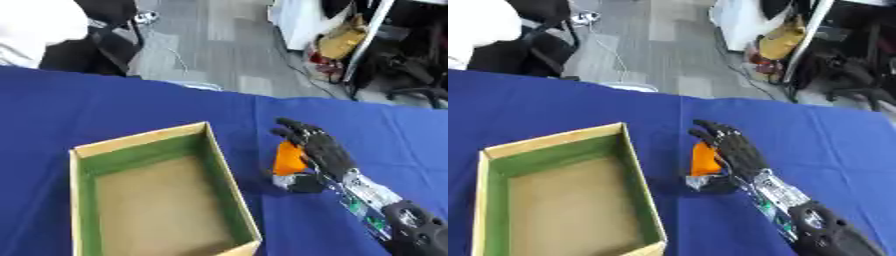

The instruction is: Pick up objects on the table and place them in the box.

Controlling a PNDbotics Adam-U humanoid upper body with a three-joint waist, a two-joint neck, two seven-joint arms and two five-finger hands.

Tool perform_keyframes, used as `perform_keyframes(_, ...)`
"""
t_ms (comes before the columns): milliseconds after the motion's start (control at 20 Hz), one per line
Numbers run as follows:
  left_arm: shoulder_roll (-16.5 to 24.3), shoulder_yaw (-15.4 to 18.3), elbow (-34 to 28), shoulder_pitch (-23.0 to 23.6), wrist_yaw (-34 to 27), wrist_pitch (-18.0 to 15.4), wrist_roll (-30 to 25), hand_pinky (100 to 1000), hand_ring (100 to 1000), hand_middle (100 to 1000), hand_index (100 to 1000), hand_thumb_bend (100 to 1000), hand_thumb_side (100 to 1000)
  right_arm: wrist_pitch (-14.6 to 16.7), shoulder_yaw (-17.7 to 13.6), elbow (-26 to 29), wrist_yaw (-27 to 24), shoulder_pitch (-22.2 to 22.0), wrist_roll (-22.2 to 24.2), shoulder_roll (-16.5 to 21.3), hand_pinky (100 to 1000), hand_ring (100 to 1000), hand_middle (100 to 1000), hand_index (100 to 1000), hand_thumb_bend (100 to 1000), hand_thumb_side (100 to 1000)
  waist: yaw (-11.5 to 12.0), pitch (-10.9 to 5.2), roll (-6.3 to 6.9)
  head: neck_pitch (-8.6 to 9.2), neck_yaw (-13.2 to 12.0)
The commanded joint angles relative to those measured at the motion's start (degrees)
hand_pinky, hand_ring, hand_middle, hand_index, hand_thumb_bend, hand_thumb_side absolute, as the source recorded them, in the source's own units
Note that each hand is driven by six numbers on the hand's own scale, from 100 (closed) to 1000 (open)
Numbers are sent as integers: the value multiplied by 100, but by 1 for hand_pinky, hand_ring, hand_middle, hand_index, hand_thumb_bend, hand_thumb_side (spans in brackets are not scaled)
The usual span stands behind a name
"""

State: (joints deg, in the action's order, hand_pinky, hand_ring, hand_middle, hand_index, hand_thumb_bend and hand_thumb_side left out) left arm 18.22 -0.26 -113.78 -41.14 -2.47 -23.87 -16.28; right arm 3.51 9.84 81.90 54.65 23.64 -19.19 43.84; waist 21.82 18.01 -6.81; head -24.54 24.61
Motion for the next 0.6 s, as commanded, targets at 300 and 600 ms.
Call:
perform_keyframes(300, -24, -25, -81, -128, -71, -7, -57, 980, 857, 879, 800, 180, 869, 72, 7, -122, -20, 32, -188, 37, 311, 595, 727, 826, 574, 1000, 69, -23, 33, 131, 25)
perform_keyframes(600, -34, -27, -81, -137, -86, 0, -69, 980, 857, 879, 800, 180, 869, 272, 16, -164, -161, 23, -576, -11, 100, 437, 611, 749, 571, 960, 78, -11, 36, 133, 26)
